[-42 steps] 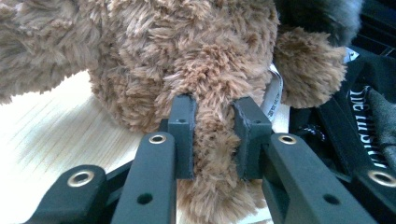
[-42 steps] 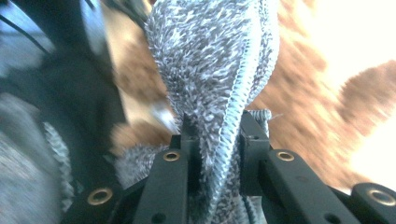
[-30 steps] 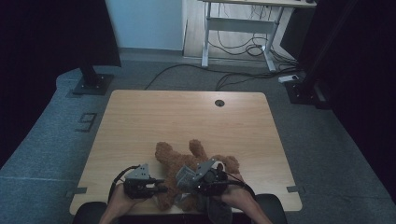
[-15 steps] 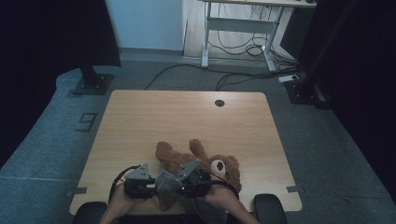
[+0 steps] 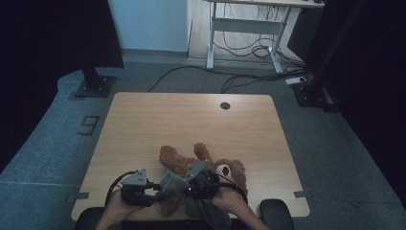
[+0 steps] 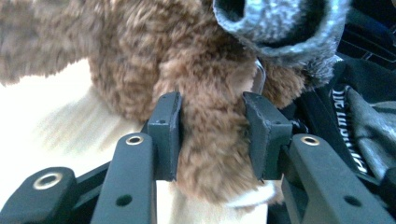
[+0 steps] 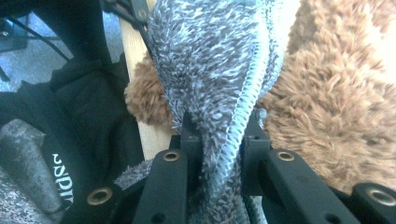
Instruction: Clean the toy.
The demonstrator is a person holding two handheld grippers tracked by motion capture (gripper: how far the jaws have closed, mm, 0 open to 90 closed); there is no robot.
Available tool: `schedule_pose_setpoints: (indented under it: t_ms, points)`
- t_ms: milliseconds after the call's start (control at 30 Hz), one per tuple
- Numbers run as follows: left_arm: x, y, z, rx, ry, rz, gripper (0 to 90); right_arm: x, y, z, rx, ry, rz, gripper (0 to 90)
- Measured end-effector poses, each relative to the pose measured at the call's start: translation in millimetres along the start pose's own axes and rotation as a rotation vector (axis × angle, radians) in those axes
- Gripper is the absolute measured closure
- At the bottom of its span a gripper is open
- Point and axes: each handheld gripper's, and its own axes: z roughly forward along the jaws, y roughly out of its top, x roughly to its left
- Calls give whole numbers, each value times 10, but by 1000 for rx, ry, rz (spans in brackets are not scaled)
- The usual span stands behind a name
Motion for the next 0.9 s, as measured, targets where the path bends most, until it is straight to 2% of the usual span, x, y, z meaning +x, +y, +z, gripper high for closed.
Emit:
schedule_pose_setpoints:
  t_ms: [67,200,367,500,767,833,900]
  points:
    - [4,-36,7,10,-3,-12,617,20,-5,47,4,18,-5,760]
    - [22,-16,26,19,2,-11,720,102,38,223,24,47,-29,760]
    - [33,-17,29,7,4,-24,761,188,47,469,45,91,-42,761]
    - [36,-9,23,1,8,-27,777,250,14,590,54,117,-40,761]
    - [42,-8,22,-4,7,-34,781,289,-94,659,81,154,-29,761]
    - [41,-9,24,-5,6,-32,780,301,-124,635,93,163,-25,761]
    - [39,-9,28,-2,8,-27,777,287,-130,567,77,163,-24,760]
